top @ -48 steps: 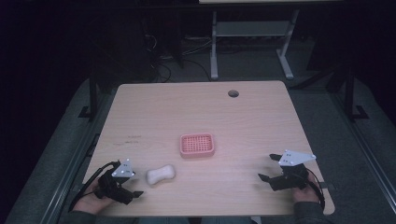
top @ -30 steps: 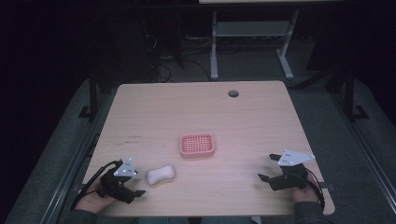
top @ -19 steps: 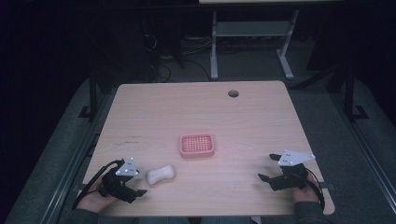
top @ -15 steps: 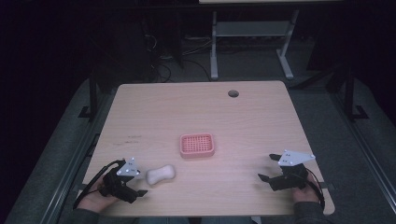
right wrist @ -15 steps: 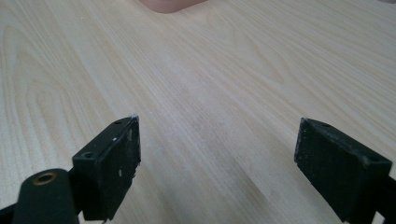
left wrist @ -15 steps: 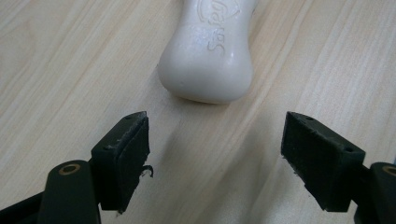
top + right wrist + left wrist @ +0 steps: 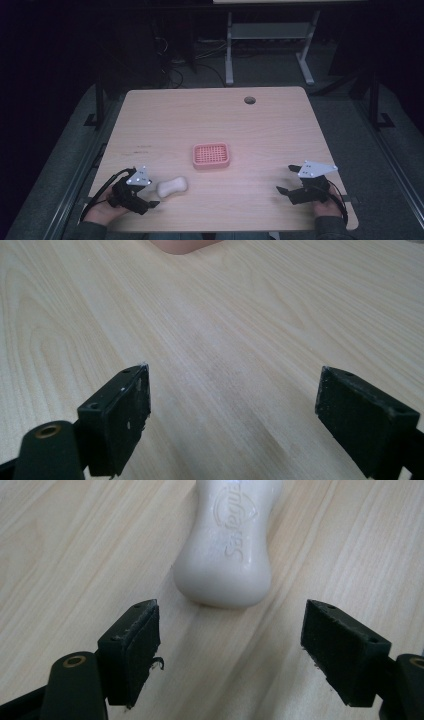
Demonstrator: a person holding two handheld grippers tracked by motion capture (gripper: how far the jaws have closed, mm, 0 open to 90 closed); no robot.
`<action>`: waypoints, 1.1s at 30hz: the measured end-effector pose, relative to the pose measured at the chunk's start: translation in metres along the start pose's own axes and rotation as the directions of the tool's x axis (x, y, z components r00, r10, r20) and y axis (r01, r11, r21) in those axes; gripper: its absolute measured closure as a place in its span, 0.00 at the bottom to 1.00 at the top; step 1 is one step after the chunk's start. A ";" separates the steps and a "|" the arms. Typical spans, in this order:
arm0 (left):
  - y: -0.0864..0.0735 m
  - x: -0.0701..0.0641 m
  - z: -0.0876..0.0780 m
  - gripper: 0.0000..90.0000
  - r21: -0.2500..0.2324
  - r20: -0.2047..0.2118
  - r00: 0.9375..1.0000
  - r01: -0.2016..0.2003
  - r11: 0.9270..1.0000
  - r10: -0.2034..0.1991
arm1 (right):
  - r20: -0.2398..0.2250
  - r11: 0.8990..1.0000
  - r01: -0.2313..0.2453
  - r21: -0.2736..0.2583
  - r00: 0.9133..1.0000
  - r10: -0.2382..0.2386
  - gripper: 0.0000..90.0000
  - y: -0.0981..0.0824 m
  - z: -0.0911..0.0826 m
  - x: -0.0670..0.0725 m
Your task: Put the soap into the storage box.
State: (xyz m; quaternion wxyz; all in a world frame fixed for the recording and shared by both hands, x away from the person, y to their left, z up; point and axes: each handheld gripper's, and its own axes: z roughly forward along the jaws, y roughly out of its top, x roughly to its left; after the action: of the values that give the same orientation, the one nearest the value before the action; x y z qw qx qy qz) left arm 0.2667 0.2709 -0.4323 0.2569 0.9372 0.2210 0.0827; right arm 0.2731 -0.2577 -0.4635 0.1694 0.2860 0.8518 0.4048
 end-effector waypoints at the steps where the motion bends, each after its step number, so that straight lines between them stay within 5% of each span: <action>1: 0.002 0.000 0.000 0.26 0.000 0.002 1.000 -0.006 1.000 0.006 | 0.000 1.000 -0.001 0.000 1.000 0.001 0.15 0.000 0.000 0.000; 33: 0.036 0.001 0.013 0.23 0.036 0.021 0.998 -0.060 0.998 0.059 | 0.001 1.000 -0.001 -0.002 1.000 0.001 0.15 0.000 0.000 0.000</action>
State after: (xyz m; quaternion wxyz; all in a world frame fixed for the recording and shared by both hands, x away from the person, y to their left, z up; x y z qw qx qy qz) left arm 0.2840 0.2378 -0.4251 0.2392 0.9487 0.1920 0.0769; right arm 0.2725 -0.2578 -0.4635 0.1698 0.2864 0.8513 0.4056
